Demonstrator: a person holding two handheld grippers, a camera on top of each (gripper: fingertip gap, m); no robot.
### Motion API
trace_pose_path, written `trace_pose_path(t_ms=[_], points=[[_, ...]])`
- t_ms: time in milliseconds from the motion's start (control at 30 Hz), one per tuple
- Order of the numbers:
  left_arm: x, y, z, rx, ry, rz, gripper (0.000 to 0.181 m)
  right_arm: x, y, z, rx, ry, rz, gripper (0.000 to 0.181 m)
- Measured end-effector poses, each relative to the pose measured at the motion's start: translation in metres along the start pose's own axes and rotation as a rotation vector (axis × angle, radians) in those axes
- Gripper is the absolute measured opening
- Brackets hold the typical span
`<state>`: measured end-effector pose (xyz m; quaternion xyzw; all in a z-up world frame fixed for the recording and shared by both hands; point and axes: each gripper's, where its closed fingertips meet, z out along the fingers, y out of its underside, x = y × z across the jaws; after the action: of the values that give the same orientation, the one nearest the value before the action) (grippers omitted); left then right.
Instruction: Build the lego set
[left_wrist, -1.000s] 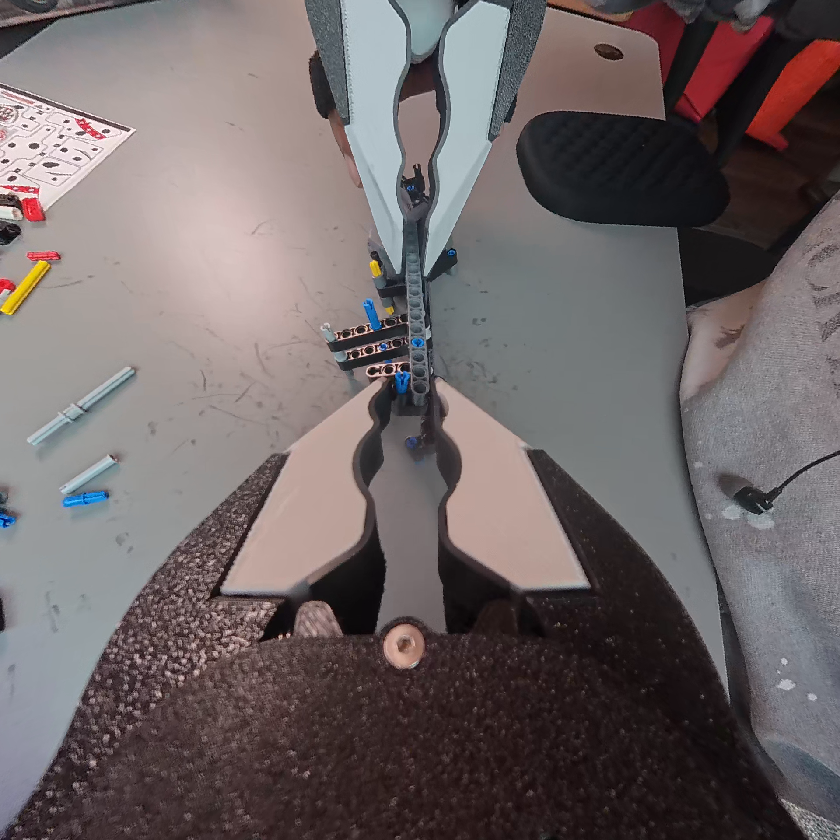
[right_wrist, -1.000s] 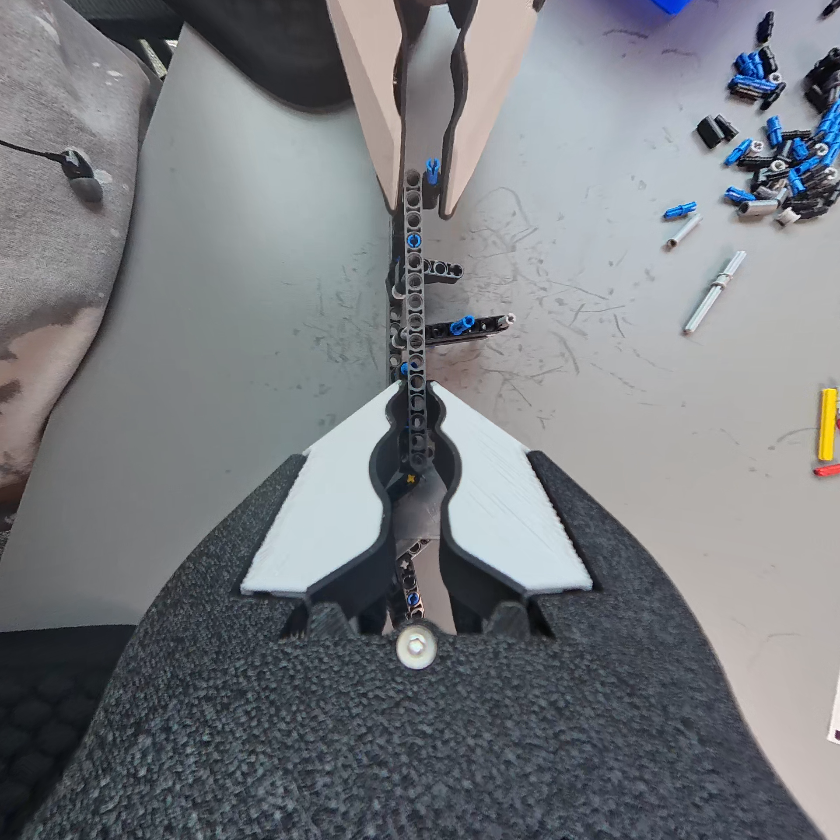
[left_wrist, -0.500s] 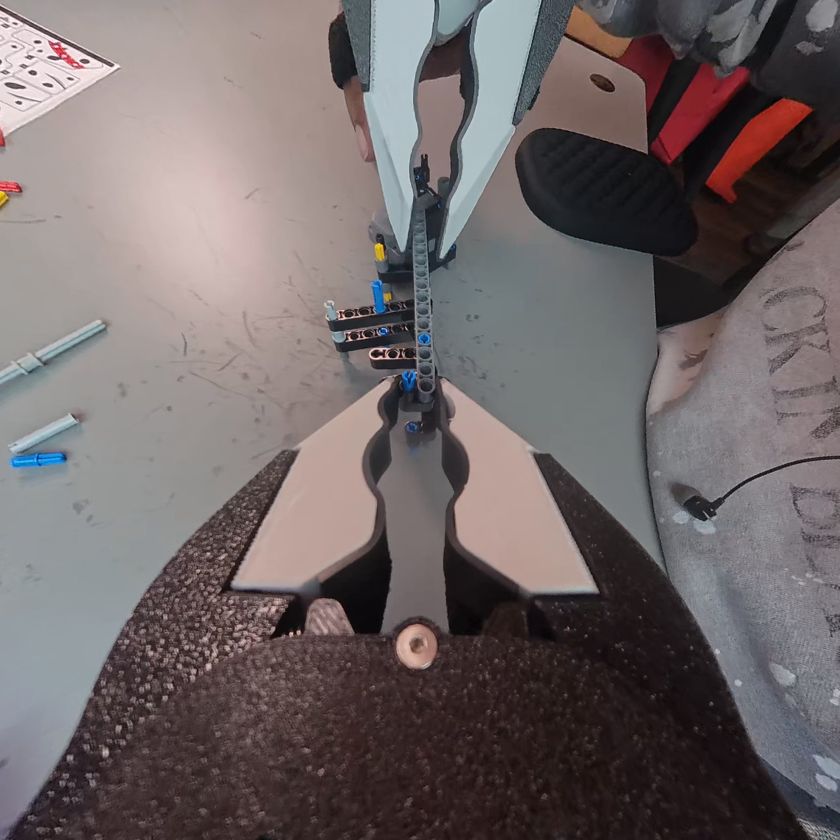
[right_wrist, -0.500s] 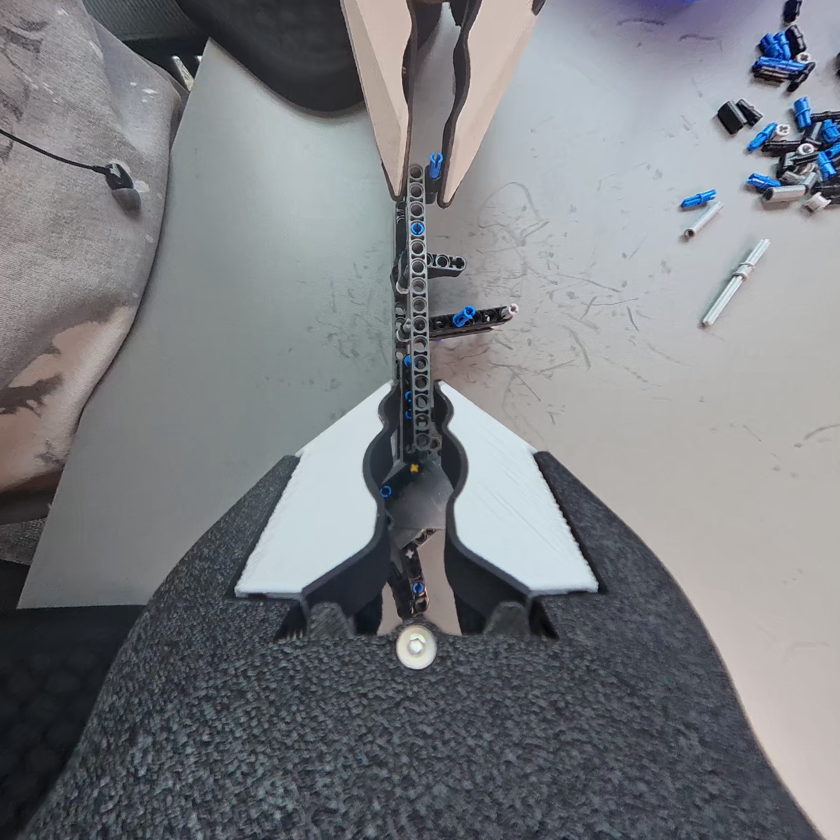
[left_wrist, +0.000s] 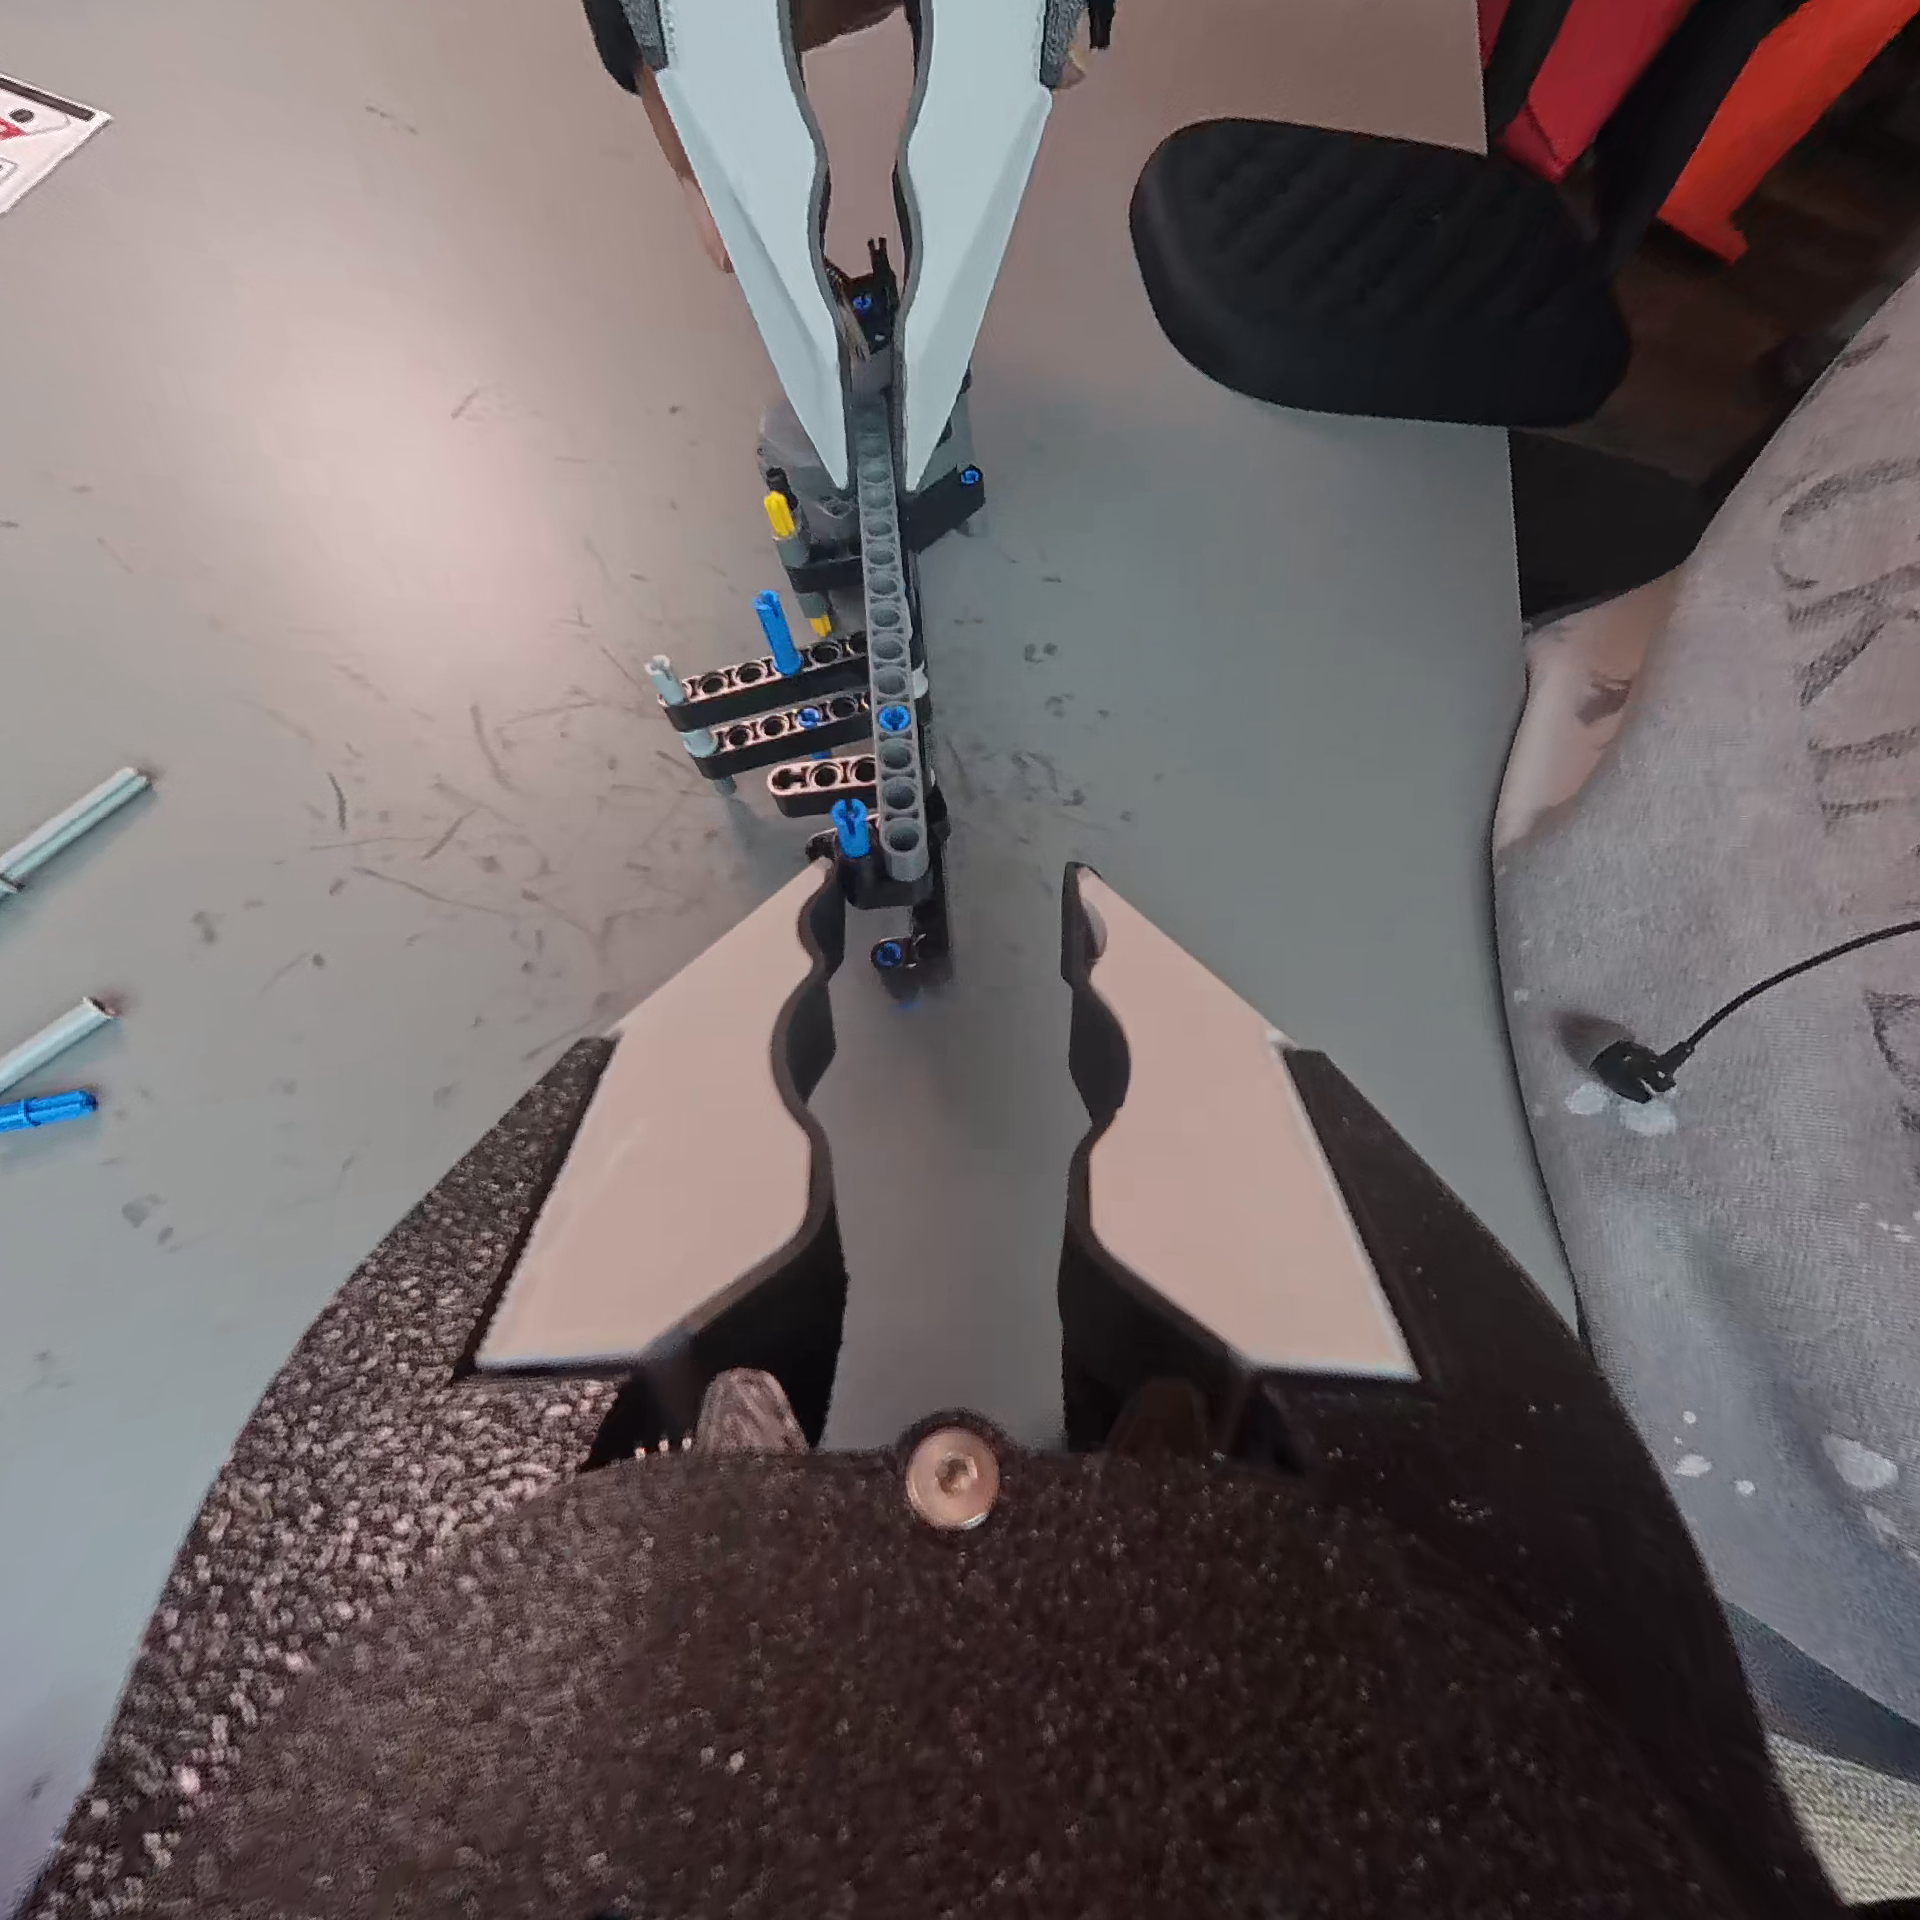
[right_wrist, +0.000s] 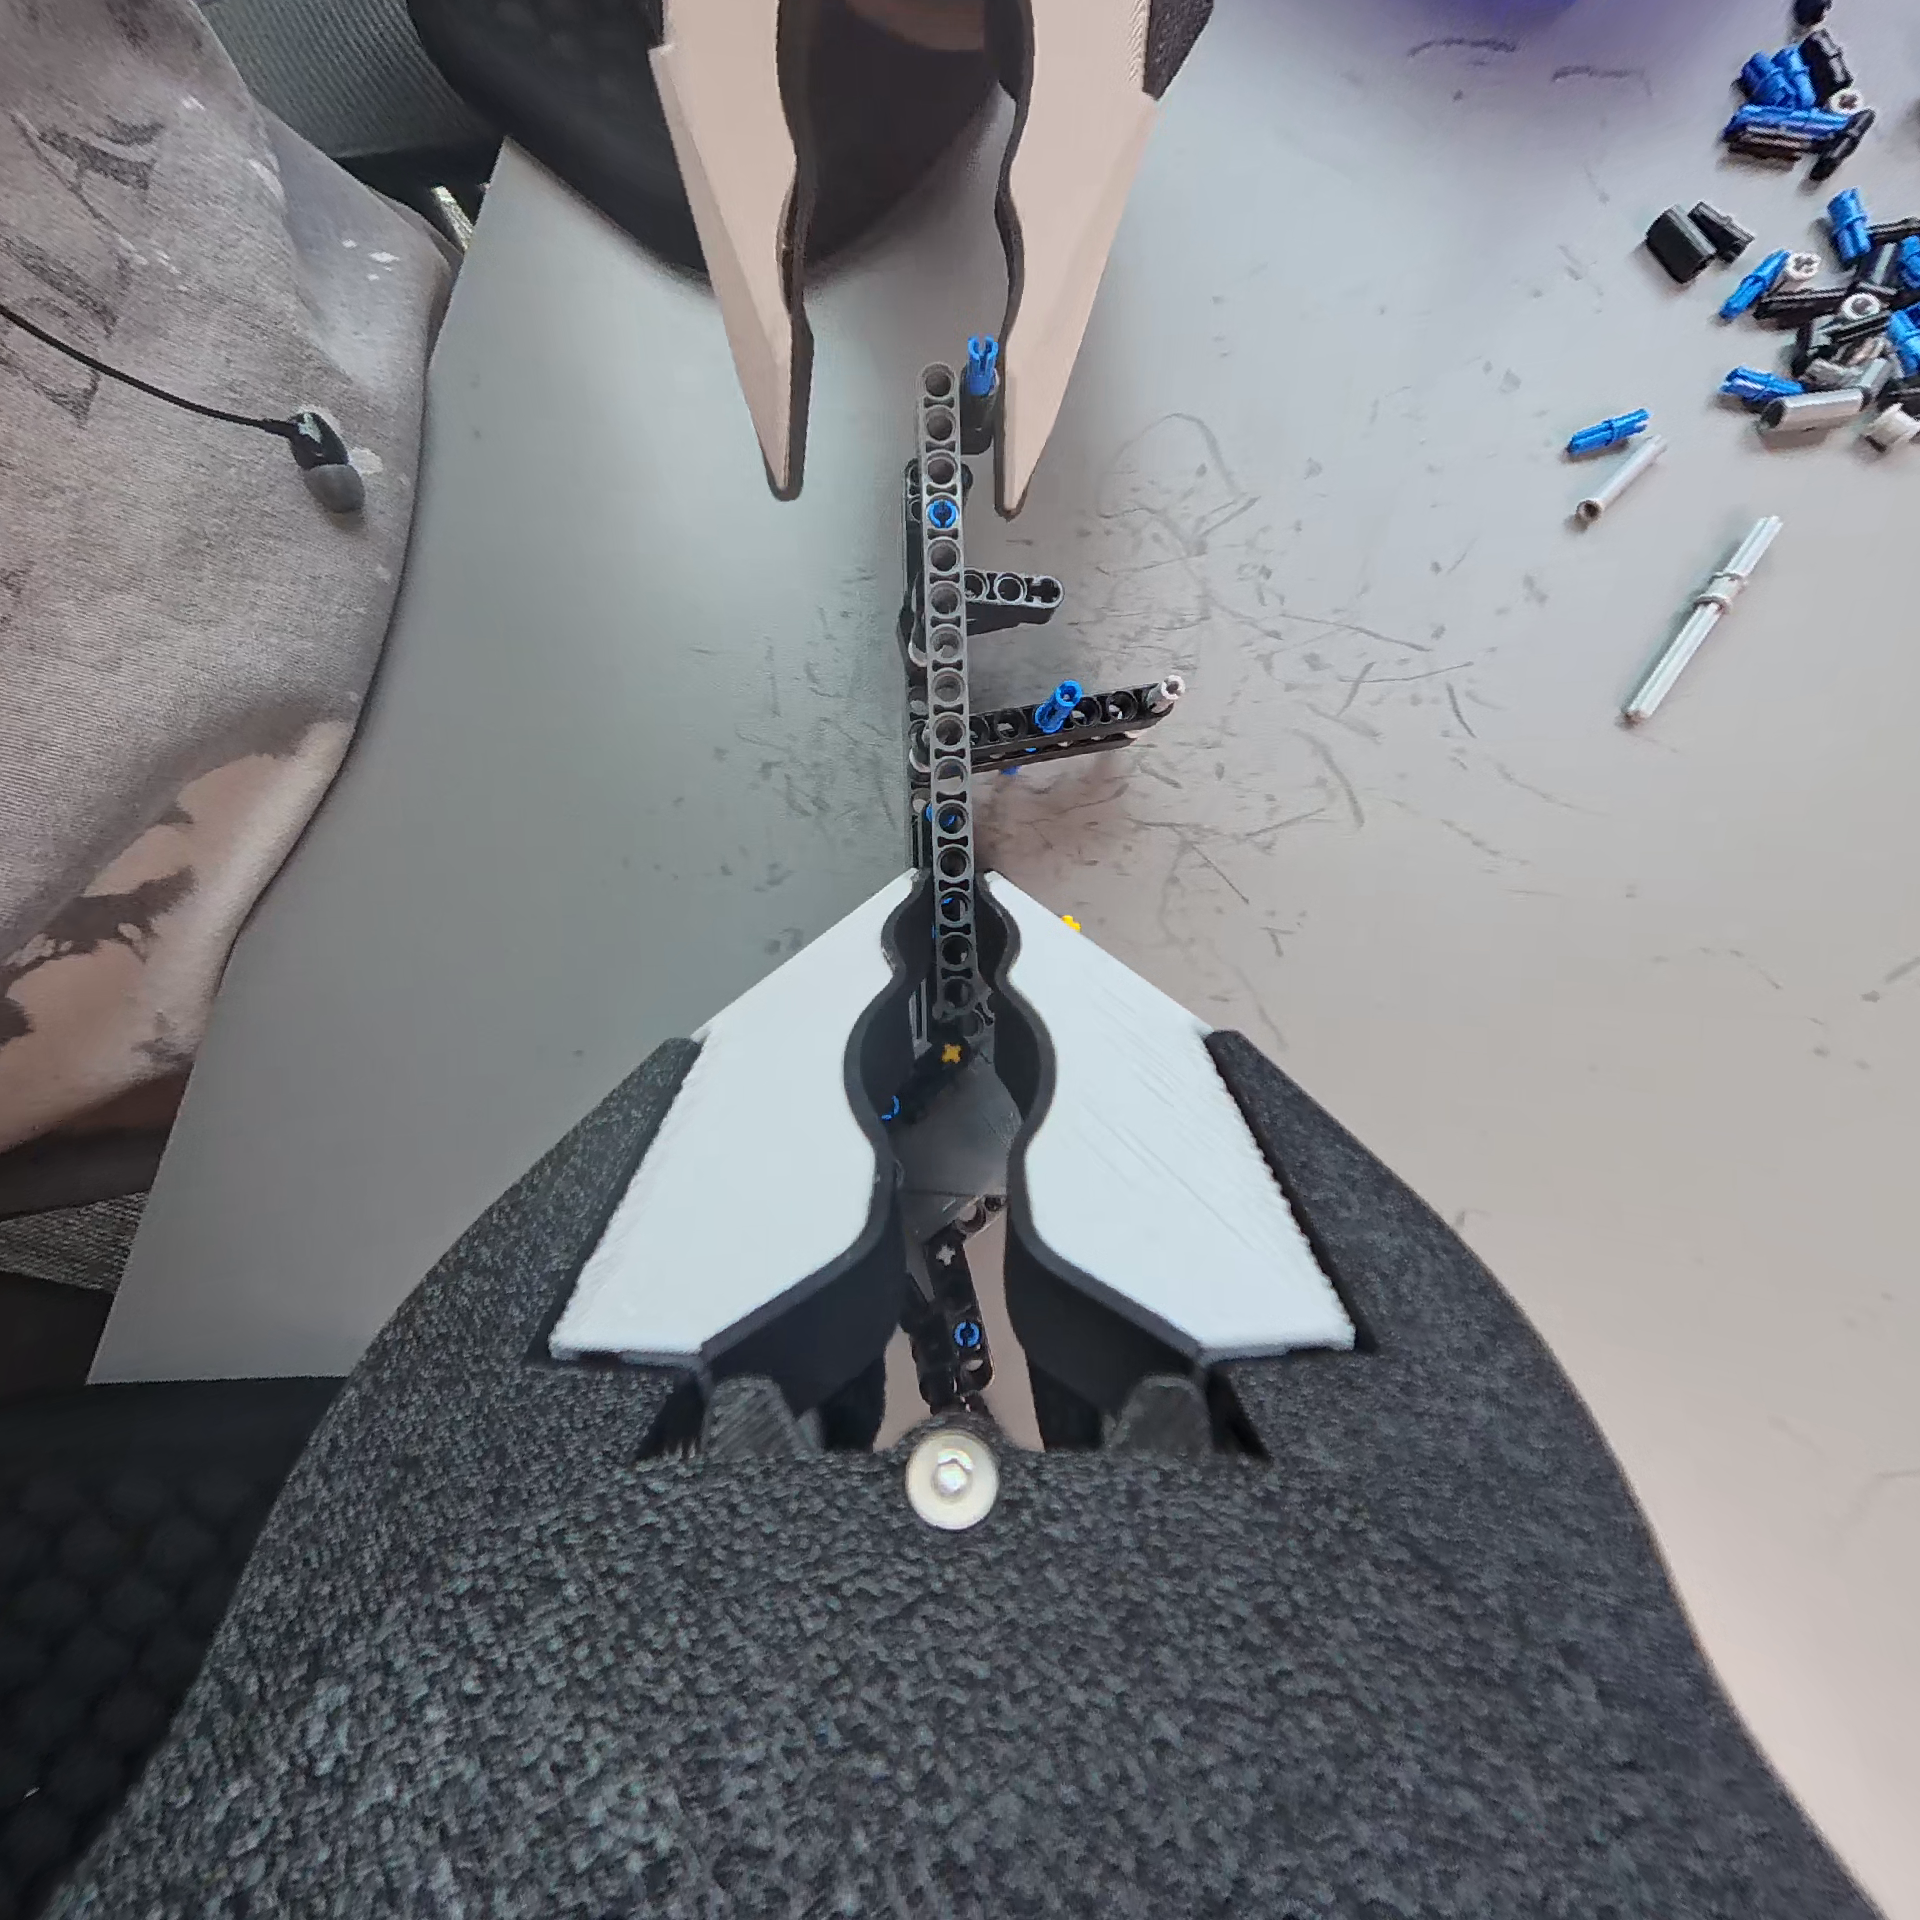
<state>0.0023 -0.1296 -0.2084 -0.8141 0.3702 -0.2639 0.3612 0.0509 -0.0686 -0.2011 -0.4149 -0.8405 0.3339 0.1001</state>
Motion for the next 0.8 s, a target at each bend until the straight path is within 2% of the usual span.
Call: trace_pose_path(t_ms=[33, 367, 467, 600, 800], points=[[-0.001, 0.0, 0.001, -0.005, -0.015, 0.005, 0.045, -0.001, 0.0, 0.0, -0.002, -0.001, -0.002, 0.007], [-0.014, -0.001, 0.021, -0.027, -0.153, 0.017, 0.041, -0.001, -0.003, 0.003, -0.007, 0.012, -0.008, 0.007], [-0.016, 0.002, 0.023, -0.045, -0.169, 0.045, 0.033, -0.002, -0.003, 0.003, -0.016, 0.016, -0.012, 0.007], [-0.017, 0.002, 0.024, -0.044, -0.166, 0.062, 0.033, -0.002, -0.003, 0.004, -0.02, 0.019, -0.005, 0.007], [-0.025, 0.007, 0.024, -0.062, -0.19, 0.179, 0.033, -0.004, -0.004, 0.01, -0.047, 0.048, -0.002, 0.008]])
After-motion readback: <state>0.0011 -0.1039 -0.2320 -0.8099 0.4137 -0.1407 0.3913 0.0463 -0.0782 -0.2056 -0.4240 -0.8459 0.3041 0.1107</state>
